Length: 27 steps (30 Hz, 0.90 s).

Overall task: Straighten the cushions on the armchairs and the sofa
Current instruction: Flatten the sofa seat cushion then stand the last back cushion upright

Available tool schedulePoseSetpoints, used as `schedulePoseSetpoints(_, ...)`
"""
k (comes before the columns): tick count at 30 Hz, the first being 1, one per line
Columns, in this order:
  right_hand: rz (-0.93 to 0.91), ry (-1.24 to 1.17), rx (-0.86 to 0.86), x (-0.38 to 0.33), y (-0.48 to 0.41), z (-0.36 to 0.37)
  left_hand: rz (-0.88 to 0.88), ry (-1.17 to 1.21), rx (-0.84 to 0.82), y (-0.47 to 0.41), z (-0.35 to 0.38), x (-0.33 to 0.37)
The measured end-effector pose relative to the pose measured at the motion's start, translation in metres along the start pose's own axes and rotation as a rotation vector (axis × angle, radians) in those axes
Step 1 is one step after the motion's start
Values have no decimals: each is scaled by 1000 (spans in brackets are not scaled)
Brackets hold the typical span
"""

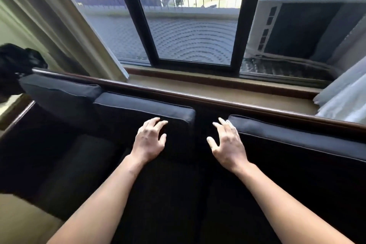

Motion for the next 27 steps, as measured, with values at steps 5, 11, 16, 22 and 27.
schedulePoseSetpoints(5,15,125,-139,-62,-75,56,22,-163,-107,-81,-34,-79)
schedulePoseSetpoints(11,195,276,-295,-80,-139,108,115,-455,-208,-186,-50,-148)
schedulePoseSetpoints(16,214,446,-351,-69,-150,121,139,-656,-322,-242,-44,-201)
schedulePoseSetpoints(22,161,487,-331,-65,-145,122,274,-597,-293,-246,-29,-207)
schedulePoseSetpoints(27,148,470,-302,-74,-132,117,290,-496,-233,-229,-34,-207)
Point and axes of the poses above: each hand's wrist, its own y-axis away from the middle knuckle, its own z-axis out of the palm, x = y × z, the point moved 4 cm from there along -y, towards the middle knuckle, and after that the axes turned 13 degrees about -z, right-handed, at the moved point
